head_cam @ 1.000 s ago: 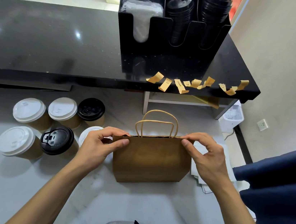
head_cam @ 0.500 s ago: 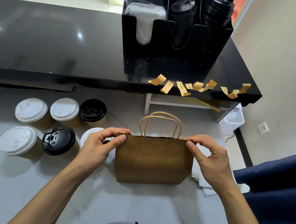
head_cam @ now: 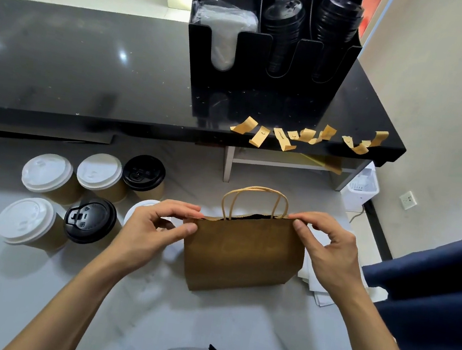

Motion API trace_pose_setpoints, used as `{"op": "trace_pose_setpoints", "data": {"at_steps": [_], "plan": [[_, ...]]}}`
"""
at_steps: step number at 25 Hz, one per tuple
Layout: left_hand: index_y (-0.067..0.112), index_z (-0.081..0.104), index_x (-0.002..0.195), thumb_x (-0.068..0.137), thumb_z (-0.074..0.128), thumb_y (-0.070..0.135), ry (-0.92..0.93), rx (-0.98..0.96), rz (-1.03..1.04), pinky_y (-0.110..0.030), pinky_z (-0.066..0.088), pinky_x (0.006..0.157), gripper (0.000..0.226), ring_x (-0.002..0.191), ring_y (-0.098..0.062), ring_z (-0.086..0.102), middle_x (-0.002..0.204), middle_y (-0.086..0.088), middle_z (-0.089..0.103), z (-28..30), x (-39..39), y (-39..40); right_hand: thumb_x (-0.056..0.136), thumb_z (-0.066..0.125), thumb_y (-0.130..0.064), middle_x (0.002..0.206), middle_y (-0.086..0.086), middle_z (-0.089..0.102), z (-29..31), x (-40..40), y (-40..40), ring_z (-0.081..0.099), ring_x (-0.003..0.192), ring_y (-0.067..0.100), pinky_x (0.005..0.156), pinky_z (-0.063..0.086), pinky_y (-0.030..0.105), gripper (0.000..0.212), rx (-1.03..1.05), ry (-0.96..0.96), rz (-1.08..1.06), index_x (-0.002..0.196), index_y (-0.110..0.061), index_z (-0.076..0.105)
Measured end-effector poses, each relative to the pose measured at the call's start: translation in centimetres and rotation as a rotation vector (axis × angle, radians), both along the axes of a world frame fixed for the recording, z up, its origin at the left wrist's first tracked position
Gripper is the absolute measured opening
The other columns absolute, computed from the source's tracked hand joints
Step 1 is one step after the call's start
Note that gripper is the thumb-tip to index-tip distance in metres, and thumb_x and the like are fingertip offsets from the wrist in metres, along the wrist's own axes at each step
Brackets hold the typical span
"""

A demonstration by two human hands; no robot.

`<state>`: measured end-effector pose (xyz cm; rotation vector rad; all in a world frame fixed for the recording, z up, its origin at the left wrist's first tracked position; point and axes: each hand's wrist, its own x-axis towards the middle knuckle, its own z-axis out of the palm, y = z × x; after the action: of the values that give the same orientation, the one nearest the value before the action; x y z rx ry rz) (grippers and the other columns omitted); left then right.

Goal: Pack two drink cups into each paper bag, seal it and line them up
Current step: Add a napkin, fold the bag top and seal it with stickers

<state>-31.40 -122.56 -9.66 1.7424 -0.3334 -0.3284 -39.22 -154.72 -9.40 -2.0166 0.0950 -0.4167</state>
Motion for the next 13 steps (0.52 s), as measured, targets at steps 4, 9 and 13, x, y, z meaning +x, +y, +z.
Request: {"op": "trace_pose_setpoints", "data": {"at_steps": [4,9,13], "plan": [[0.031,0.078,0.100,0.079,0.082,0.025,-0.070,0.036,-0.017,-0.028,0.054,0.078,0.022,0.101,-0.016,0.067,0.117,0.006,0.072,-0.6,-0.2,0.2,0.093,0.070,-0.014,0.099,-0.019,0.073,-0.1,-0.1,0.1,0.066,0.103,0.011,0.087,0.048,0.016,0.021,-0.003,-0.007,-0.022,0.099,-0.033,0.076],[0.021,0.078,0.092,0.087,0.075,0.007,-0.084,-0.023,0.112,-0.041,0.051,0.080,0.014,0.097,-0.024,0.068,0.110,0.001,0.074,-1.8,0.3,-0.7,0.093,0.072,-0.012,0.102,-0.013,0.075,0.0,0.1,-0.1,0.068,0.106,0.015,0.092,0.050,0.021,0.017,0.012,0.010,-0.018,0.100,-0.026,0.078],[0.019,0.078,0.097,0.089,0.071,0.005,-0.052,-0.065,0.127,-0.023,0.053,0.084,0.016,0.100,-0.017,0.068,0.111,0.000,0.074,-1.7,0.6,-1.1,0.092,0.074,-0.014,0.101,-0.015,0.076,0.5,0.4,0.0,0.068,0.107,0.010,0.094,0.050,0.020,0.016,0.071,0.061,-0.037,0.100,-0.027,0.079]]}}
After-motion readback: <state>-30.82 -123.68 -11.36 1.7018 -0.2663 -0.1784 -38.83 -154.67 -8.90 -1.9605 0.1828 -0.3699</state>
